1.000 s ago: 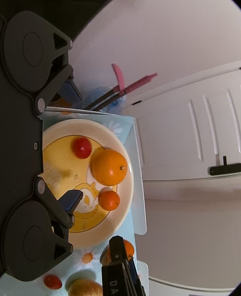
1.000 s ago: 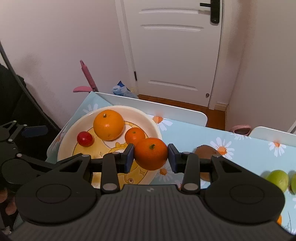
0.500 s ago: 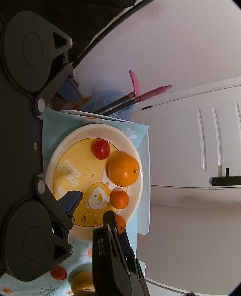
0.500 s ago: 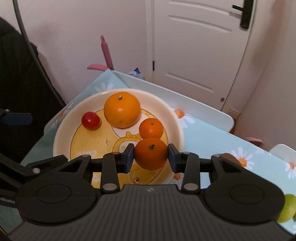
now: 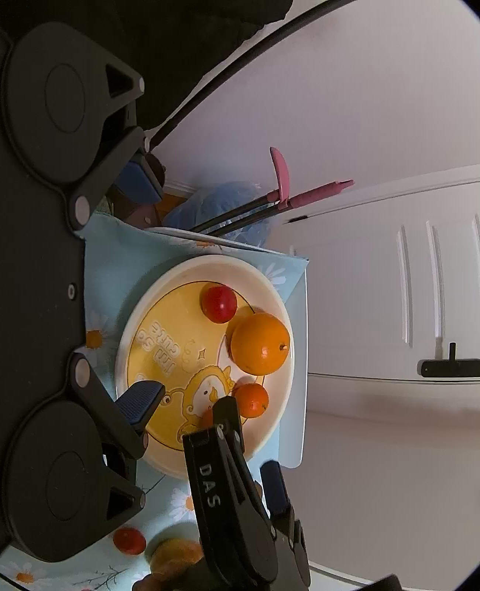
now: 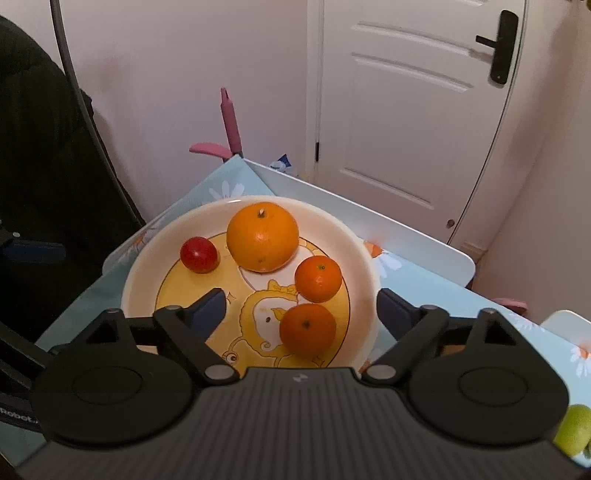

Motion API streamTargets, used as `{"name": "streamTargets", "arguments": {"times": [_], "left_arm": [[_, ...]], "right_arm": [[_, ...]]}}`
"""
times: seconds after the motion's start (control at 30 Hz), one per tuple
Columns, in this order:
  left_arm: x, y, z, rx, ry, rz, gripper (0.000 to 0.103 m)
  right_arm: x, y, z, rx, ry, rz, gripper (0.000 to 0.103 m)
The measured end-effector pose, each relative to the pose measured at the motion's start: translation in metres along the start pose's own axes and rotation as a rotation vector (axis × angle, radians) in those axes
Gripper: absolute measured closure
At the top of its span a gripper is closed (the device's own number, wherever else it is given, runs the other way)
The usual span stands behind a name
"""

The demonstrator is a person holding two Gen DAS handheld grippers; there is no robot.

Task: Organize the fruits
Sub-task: 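Release the tomato and tangerine into the bowl, opening both grippers, then move the left gripper around the large yellow apple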

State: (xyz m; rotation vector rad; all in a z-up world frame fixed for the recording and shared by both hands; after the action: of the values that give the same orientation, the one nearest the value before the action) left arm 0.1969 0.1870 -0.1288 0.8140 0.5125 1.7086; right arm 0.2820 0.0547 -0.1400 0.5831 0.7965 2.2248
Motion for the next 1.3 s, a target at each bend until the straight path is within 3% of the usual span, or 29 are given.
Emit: {"name": "streamTargets", "arguments": {"times": [0.33, 0.77, 1.03, 1.3], "left_arm": [[0.003, 0.019, 0.004, -0.030, 0.013, -0.015, 0.000], [-0.006, 0.065, 0.014, -0.096, 0.005, -0.075, 0.000], [-0.037, 0.101, 0.015, -0.141, -0.005, -0.089, 0.000], [-0.086, 0.126, 0.009, -0.140, 0.015, -0.092, 0.000]], "right_arm": [[0.004, 0.040, -0.003, -0.036, -0.070, -0.028, 0.000], [-0.013, 0.137, -0.022, -0.105, -0.171, -0.113, 0.000], [-0.044, 0.191, -0.057, -0.135, -0.198, -0.144, 0.000], [-0.083, 0.223, -0.095, -0.106, -0.184, -0.131, 0.000]]}}
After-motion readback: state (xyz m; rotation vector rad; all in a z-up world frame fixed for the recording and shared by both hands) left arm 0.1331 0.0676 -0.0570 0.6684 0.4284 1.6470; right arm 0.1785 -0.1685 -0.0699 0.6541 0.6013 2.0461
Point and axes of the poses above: each gripper's, at about its wrist camera, not at the fingertips, and y roughly against the way its jaws point, x to its left, z to its top, the point moved 6 cm from there along -y, roughly the way its jaws point, and after that the axes turned 13 degrees about z, right-handed, at the moved point
